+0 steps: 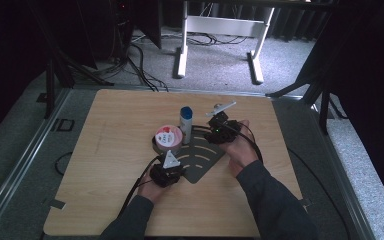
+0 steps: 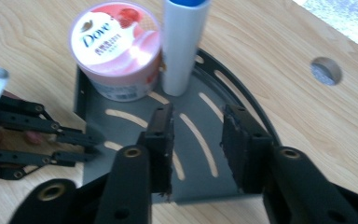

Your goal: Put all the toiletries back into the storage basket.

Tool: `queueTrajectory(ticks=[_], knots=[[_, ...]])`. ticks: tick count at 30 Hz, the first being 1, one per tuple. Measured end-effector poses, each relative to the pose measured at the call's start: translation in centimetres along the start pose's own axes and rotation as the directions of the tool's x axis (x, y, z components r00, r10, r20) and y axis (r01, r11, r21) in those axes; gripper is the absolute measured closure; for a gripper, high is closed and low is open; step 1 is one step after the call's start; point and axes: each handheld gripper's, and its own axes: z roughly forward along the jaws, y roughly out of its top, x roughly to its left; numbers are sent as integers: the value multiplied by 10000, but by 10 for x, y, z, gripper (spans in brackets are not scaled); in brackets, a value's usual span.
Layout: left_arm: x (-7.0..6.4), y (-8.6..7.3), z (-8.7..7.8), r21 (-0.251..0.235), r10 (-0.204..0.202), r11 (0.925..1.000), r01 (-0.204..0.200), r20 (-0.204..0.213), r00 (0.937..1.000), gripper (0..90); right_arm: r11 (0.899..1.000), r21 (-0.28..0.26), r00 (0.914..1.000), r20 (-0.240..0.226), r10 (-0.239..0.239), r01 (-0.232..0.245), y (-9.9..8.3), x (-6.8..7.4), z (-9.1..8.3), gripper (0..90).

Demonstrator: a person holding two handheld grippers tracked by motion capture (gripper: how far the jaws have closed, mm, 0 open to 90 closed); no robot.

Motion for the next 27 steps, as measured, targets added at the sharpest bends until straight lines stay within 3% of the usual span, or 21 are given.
queueTrajectory(ticks=[10,13,23,27], knots=[[0,0,0,-3,-17,10000,17,-9,10000,779,9992,218,9988,374,312,-320,-21,-23,-16,764],[0,0,0,1,-18,10000,18,-4,10000,779,9989,414,9987,470,217,-237,-25,-26,-21,796],[0,0,0,-5,-30,10000,30,-17,10000,779,9956,850,9954,908,305,-382,-35,-45,-31,854],[0,0,0,-5,-35,10000,35,-19,10000,778,9931,971,9921,1129,552,-663,-40,-53,-34,870]])
